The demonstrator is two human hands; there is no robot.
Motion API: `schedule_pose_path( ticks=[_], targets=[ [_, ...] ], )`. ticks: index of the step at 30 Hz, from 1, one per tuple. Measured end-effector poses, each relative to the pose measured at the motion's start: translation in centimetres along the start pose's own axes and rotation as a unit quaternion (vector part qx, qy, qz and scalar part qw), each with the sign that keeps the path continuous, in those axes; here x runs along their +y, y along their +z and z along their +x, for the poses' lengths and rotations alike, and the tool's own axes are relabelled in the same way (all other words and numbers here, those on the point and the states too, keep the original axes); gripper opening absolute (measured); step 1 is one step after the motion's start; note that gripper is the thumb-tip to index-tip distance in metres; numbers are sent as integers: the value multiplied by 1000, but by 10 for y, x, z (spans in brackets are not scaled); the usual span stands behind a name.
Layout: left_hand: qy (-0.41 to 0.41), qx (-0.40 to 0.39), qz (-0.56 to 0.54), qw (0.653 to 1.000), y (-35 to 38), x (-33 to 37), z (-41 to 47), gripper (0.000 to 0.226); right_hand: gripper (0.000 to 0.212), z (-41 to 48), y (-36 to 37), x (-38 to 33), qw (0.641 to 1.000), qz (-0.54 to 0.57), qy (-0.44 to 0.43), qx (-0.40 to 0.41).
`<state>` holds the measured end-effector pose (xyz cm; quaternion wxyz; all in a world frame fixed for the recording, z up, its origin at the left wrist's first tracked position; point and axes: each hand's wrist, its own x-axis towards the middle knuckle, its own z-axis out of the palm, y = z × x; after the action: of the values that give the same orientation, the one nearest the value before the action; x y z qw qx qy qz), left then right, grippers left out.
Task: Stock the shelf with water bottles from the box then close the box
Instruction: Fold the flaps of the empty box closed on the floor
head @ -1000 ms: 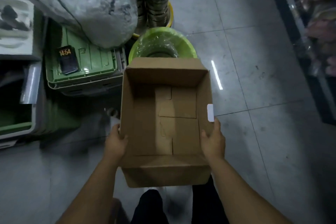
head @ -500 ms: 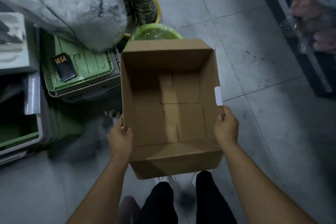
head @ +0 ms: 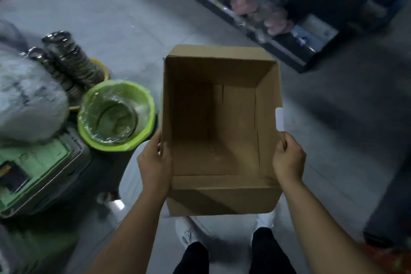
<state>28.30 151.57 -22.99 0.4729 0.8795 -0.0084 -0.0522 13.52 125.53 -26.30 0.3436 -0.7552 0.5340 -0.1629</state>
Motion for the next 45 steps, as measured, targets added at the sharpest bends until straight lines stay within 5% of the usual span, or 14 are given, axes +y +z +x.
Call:
schedule_pose_path(
  ticks=[5, 8, 16, 34, 42, 45],
  targets=[
    [49, -67, 23, 996, 105, 65, -49, 40, 40, 50, -83, 81, 997, 7, 50, 56],
    [54, -100, 24, 993, 177, 91, -80, 38, 23, 88, -119, 140, 994, 1, 87, 71],
    [15, -159, 57, 986, 351, 84, -109, 41, 21, 181, -134, 277, 986, 14, 157, 61],
    [79, -213, 67, 972, 689, -199, 32, 43, 25, 359, 167, 527, 981, 2, 191, 40],
    [167, -254, 193, 933, 758, -275, 68, 54, 32, 398, 212, 592, 982, -71, 174, 24],
    [184, -247, 208, 928, 767, -280, 72, 62, 55, 403, 229, 602, 980, -146, 134, 19]
  ],
)
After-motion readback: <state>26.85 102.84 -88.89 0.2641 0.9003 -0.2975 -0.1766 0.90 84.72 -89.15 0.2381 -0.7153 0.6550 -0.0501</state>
